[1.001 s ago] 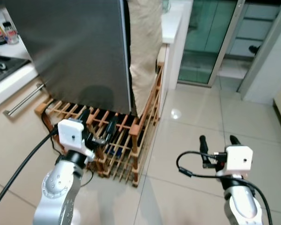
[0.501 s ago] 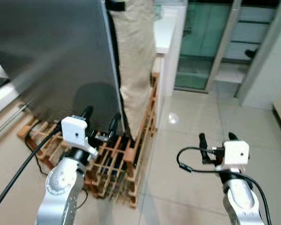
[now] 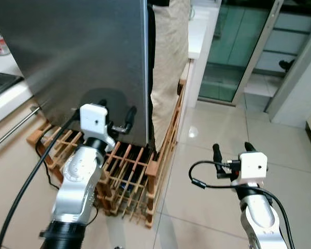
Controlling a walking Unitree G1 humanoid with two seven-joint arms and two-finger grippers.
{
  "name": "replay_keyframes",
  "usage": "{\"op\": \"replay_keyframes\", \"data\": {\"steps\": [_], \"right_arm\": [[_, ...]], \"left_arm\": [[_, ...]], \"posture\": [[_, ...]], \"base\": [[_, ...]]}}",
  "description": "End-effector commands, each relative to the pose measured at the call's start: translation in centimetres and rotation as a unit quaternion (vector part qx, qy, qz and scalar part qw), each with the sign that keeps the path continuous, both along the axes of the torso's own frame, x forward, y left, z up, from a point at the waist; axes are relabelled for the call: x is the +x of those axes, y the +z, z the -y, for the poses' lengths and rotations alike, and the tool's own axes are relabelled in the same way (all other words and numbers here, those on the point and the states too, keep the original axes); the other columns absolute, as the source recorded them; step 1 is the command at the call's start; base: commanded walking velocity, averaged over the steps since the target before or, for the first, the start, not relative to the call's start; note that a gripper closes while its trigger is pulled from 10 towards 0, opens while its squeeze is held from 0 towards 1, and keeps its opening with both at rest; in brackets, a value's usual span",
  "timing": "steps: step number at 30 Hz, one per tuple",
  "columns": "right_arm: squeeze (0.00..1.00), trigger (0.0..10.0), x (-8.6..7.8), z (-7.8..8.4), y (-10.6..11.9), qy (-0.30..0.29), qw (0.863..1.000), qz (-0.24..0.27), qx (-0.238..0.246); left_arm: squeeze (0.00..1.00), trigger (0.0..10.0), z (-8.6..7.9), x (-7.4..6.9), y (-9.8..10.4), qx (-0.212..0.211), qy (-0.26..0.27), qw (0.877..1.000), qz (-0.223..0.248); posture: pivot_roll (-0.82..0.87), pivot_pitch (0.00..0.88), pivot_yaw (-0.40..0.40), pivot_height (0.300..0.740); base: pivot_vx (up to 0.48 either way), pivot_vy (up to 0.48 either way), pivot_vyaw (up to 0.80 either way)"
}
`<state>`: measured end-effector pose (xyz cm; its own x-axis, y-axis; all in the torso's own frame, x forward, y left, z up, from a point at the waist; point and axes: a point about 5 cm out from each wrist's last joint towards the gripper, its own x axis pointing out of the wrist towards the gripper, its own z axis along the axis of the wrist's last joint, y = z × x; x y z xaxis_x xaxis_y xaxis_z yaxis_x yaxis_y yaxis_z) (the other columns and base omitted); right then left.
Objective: Restocking fridge
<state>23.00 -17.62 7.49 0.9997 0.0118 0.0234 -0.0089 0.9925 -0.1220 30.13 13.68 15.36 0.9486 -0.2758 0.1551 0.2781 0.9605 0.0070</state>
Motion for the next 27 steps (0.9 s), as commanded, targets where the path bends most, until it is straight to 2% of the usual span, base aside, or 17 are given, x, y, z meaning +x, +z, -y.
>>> {"op": "replay_keyframes", "data": {"steps": [1, 4, 10, 18, 27], "right_arm": [[0.0, 10.0, 0.2, 0.1, 0.0, 0.001, 1.0, 0.0, -0.003], [0.0, 10.0, 0.2, -0.2, -0.2, 0.005, 1.0, -0.003, -0.002], [0.0, 10.0, 0.2, -0.3, -0.2, 0.005, 1.0, -0.003, -0.002], [0.0, 10.0, -0.1, -0.1, -0.6, 0.004, 1.0, -0.01, -0.004], [0.0, 10.0, -0.1, -0.2, -0.9, 0.006, 1.0, -0.014, -0.004]], "left_arm": [[0.0, 10.0, 0.2, 0.3, 0.0, 0.002, -0.002, 1.0, -0.003], [0.0, 10.0, 1.2, 1.6, 0.6, 0.0, -0.009, 1.0, -0.001], [0.0, 10.0, 1.8, 1.9, 1.1, -0.017, -0.031, 0.999, -0.005], [0.0, 10.0, 3.5, 0.7, 1.8, -0.041, -0.091, 0.995, -0.009], [0.0, 10.0, 4.3, -0.1, 1.5, -0.046, -0.116, 0.992, -0.025]], "posture": [[-0.19, 0.0, 0.019, 0.74], [-0.19, 0.0, 0.022, 0.74], [-0.19, 0.0, 0.025, 0.74], [-0.19, 0.0, 0.026, 0.74], [-0.18, 0.0, 0.026, 0.74]], "base": [[0.0, 0.0, 0.0], [0.0, 0.0, 0.0], [0.0, 0.0, 0.0], [0.0, 0.0, 0.0], [0.0, 0.0, 0.0]]}}
